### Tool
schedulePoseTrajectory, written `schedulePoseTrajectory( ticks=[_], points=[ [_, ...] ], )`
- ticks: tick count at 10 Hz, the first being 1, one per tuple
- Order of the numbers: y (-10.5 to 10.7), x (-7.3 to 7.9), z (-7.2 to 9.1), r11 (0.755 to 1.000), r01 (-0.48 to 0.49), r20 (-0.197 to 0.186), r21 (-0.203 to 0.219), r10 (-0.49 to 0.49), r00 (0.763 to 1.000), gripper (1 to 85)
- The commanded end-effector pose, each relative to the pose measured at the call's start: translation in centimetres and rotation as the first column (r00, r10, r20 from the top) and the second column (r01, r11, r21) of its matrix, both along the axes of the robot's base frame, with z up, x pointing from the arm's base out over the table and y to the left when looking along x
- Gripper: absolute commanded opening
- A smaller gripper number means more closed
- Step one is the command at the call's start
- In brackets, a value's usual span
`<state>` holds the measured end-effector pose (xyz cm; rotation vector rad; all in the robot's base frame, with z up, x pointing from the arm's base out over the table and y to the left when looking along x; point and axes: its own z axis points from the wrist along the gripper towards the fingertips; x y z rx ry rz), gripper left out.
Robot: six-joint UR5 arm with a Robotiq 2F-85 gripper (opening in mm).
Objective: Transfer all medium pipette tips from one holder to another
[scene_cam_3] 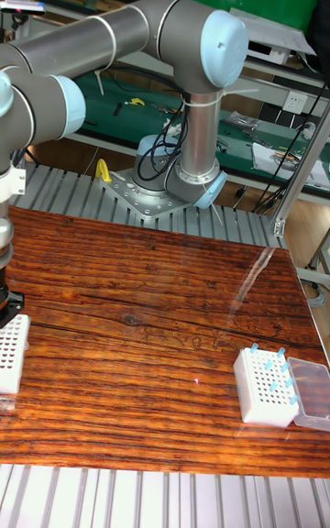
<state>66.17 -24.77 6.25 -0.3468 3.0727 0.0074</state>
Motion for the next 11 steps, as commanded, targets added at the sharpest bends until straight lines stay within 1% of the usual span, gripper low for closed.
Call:
schedulePoseTrajectory(
  ticks=[1,3,5,7,11],
  points=[
    [0.2,0.1,0.2,1.000,0.017,0.006,0.011,-0.017,1.000,12.3],
    [0.5,0.2,0.5,1.000,0.023,0.003,0.012,-0.023,1.000,7.7],
    [0.8,0.4,1.2,1.000,0.024,-0.005,0.010,-0.024,1.000,6.0],
    [0.7,0.6,2.2,1.000,0.023,-0.017,0.005,-0.023,1.000,5.0],
    [0.8,0.9,4.9,1.000,0.021,-0.049,-0.007,-0.022,0.999,2.0]
  ],
)
